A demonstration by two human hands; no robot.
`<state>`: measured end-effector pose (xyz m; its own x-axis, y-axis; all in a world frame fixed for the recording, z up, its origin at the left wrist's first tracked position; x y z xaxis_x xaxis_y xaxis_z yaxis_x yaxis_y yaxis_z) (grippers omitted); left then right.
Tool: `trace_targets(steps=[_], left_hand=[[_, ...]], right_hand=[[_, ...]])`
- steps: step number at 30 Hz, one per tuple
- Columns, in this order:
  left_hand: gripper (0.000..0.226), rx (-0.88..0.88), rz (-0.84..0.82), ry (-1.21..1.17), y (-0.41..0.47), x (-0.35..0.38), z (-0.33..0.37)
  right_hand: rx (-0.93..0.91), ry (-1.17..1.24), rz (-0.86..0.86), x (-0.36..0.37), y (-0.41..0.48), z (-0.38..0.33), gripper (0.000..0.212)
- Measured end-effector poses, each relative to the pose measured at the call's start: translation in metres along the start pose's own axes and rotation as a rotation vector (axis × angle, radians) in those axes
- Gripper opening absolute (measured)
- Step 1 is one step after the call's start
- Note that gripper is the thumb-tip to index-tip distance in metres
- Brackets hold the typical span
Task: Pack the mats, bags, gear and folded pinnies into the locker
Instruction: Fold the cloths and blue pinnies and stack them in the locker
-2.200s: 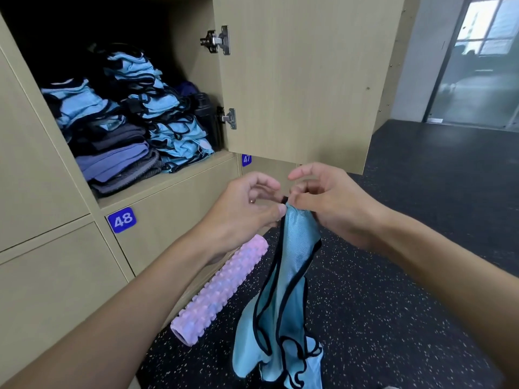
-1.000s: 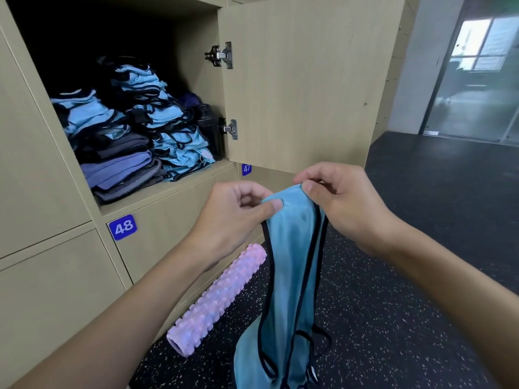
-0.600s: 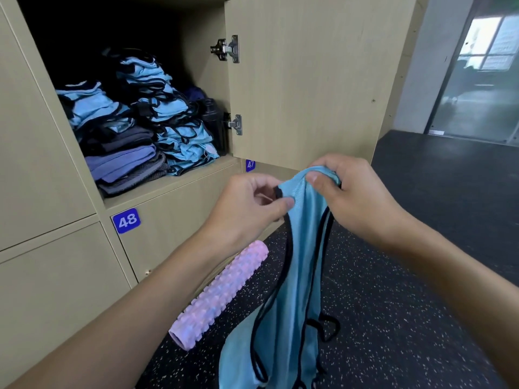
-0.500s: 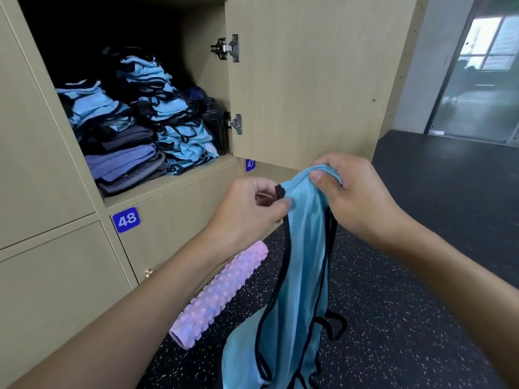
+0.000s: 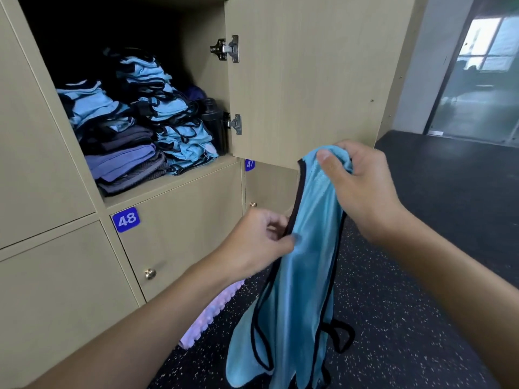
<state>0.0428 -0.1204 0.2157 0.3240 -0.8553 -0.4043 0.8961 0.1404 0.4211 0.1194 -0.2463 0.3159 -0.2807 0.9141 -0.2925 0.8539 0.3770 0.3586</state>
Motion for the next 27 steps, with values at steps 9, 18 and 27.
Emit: trace_targets(steps=[9, 18, 27], left_hand=[[0.007, -0.117, -0.216, 0.404, -0.021, -0.026, -0.067], [0.024, -0.052, -0.135, 0.544, -0.008, -0.068, -0.035], [0.015, 0.032, 0.086, 0.331, 0.008, -0.061, 0.019]], right_hand=[[0.115, 0.087, 0.340, -0.052, 0.016, 0.035, 0.024], [0.161, -0.050, 0.105, -0.028, 0.018, 0.052, 0.025], [0.139, -0.025, -0.441, 0.050, -0.023, 0.037, 0.016]])
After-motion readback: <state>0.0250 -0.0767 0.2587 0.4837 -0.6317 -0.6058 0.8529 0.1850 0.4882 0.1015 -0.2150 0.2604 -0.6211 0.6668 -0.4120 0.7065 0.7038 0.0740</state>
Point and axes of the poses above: each hand's wrist, its own y-axis towards the middle knuckle, its own x-axis out of the palm, z = x × y, the point moved 8 cm from there along y, towards the middle knuckle, and after that the axes turned 15 degrees about x, right-handed, at the moved point
